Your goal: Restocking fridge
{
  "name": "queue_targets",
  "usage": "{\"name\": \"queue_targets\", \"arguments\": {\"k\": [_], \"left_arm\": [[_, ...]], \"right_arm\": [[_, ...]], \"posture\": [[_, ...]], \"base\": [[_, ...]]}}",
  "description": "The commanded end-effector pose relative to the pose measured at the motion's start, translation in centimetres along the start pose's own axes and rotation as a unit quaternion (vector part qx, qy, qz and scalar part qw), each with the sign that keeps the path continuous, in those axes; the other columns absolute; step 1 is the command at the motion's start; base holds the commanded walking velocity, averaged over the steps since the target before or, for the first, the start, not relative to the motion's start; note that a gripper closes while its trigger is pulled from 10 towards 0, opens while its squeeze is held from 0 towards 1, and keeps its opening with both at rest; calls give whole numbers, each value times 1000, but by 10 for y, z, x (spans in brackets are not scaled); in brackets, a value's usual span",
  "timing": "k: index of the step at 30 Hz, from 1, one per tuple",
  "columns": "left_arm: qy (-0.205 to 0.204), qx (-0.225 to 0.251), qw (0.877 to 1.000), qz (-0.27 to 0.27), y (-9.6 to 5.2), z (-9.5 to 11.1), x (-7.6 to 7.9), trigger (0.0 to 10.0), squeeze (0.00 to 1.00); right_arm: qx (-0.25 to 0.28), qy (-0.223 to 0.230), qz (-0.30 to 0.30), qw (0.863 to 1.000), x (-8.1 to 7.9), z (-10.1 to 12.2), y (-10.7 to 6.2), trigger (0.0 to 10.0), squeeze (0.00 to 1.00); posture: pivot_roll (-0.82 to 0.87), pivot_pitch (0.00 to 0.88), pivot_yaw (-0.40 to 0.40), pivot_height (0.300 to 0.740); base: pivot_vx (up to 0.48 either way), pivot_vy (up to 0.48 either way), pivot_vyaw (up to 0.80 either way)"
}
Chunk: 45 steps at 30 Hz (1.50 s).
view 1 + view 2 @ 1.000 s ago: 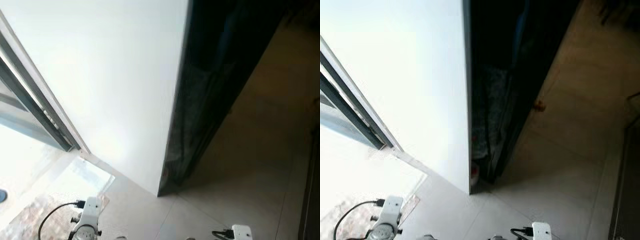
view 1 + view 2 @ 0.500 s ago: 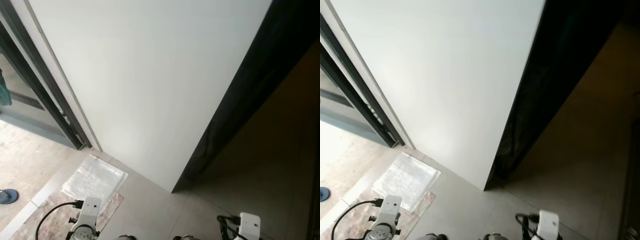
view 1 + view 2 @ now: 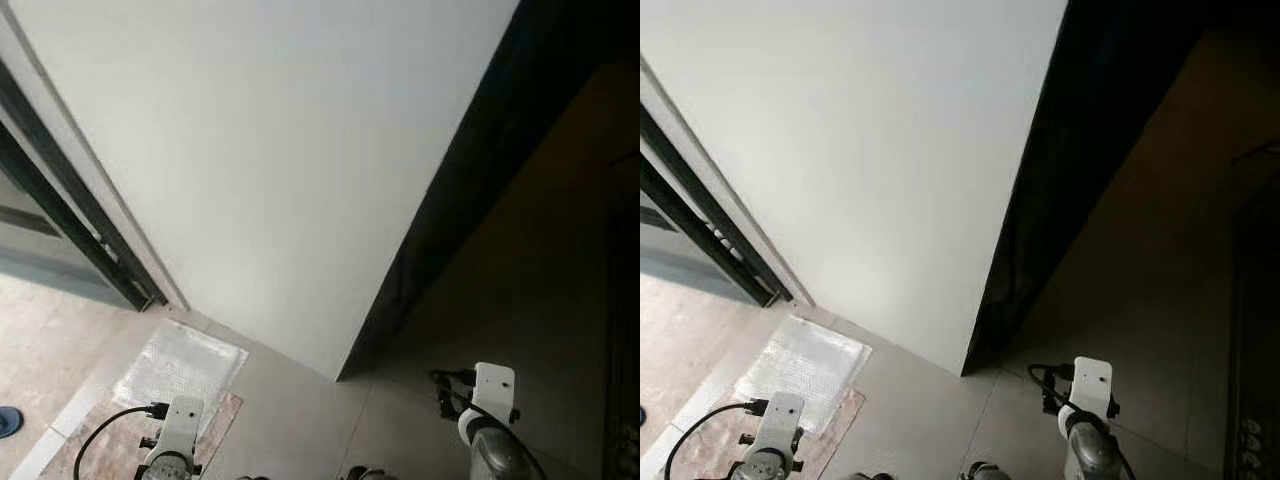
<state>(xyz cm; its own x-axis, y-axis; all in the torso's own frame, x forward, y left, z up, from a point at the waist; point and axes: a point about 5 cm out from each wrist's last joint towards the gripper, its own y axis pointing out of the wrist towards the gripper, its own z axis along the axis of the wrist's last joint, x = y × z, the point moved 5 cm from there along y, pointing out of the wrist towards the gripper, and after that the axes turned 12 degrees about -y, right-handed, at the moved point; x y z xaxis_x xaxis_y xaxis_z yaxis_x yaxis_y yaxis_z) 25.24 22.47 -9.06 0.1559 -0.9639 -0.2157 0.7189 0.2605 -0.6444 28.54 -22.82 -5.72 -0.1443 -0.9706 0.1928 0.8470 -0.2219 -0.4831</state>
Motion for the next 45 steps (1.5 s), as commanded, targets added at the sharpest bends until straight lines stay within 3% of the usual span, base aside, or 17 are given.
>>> {"name": "queue_targets", "arguments": {"k": [1,11,33,45], "left_arm": [[4,-21,1000,-3,-4,-16,0,10000,0],[3,-17,1000,-8,-4,-15,3,10000,0],[11,-17,1000,-9,-3,-12,3,10000,0],[14,-13,1000,-10,-3,-10,3,10000,0]], "right_arm": [[-5,4,-6,1000,4,-5,-2,10000,0],[3,7,-5,1000,5,-1,-1,10000,0],[19,9,0,1000,0,11,3,10000,0],[30,9,0,1000,-2,17,4,10000,0]], "posture": [[-83,162,-36,740],[-83,157,-37,740],[-78,178,-38,740],[-79,182,-39,740]], "base": [[0,0,-788],[0,0,-786],[0,0,0],[0,-337,0]]}}
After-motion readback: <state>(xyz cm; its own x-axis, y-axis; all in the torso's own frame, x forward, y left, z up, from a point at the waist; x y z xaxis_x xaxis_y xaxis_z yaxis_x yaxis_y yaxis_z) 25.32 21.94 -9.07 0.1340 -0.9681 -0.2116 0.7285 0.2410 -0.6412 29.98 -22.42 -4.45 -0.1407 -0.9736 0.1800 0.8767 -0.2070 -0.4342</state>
